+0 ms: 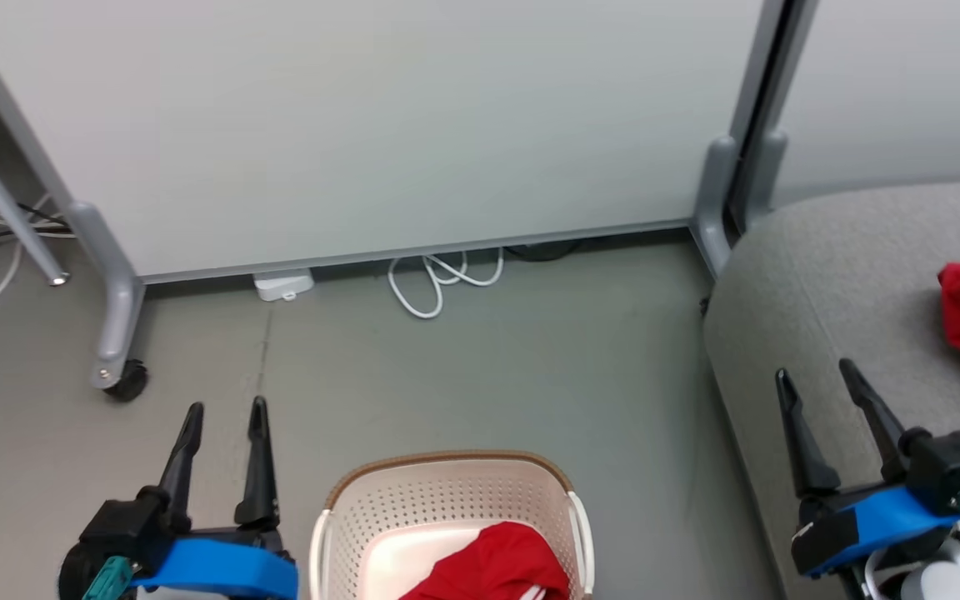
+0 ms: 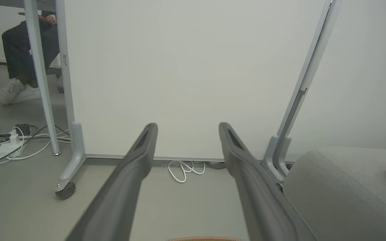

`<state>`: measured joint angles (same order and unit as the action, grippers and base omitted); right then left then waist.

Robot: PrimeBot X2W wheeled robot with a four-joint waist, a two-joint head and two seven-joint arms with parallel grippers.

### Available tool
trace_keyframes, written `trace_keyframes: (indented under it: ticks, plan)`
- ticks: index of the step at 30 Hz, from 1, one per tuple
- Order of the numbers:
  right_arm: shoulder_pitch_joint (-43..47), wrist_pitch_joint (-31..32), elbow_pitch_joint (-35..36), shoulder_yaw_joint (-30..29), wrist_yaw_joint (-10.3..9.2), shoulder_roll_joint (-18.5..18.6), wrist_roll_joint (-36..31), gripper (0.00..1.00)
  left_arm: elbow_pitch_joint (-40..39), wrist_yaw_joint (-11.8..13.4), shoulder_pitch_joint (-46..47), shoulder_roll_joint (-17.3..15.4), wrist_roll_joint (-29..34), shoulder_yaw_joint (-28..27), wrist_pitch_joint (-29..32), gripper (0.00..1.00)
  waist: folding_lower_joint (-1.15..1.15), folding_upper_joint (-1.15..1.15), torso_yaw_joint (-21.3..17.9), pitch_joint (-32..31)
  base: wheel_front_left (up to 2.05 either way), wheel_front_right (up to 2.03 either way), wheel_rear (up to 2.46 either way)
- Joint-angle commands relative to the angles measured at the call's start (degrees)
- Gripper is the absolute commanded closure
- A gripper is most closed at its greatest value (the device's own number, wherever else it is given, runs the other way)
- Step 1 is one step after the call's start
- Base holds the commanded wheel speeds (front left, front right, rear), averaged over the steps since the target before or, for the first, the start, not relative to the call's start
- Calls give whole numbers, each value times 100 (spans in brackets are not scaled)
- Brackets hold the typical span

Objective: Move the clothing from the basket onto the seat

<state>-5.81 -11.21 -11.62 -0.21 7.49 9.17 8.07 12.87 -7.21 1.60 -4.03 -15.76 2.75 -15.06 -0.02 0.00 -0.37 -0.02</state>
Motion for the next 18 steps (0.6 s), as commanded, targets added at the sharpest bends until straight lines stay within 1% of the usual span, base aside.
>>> trace_keyframes:
  ticks: [1,6,11,18]
  plan:
    - [183,30,100,-34,1,-77,-57,0,48,-42,-56,-24,58,-83,-16,0,2,0,155,-122,0,0,0]
    - [464,127,378,-153,1,-322,-168,0,209,-45,-166,-92,200,-295,-16,0,2,0,264,-179,0,0,0]
    - [615,141,412,-223,1,-415,-200,0,385,-46,-253,-140,312,-284,-17,0,2,0,321,-198,0,0,0]
    - [712,133,378,-294,1,-495,-189,0,430,-47,-291,-151,289,-247,-17,0,2,0,347,-202,0,0,0]
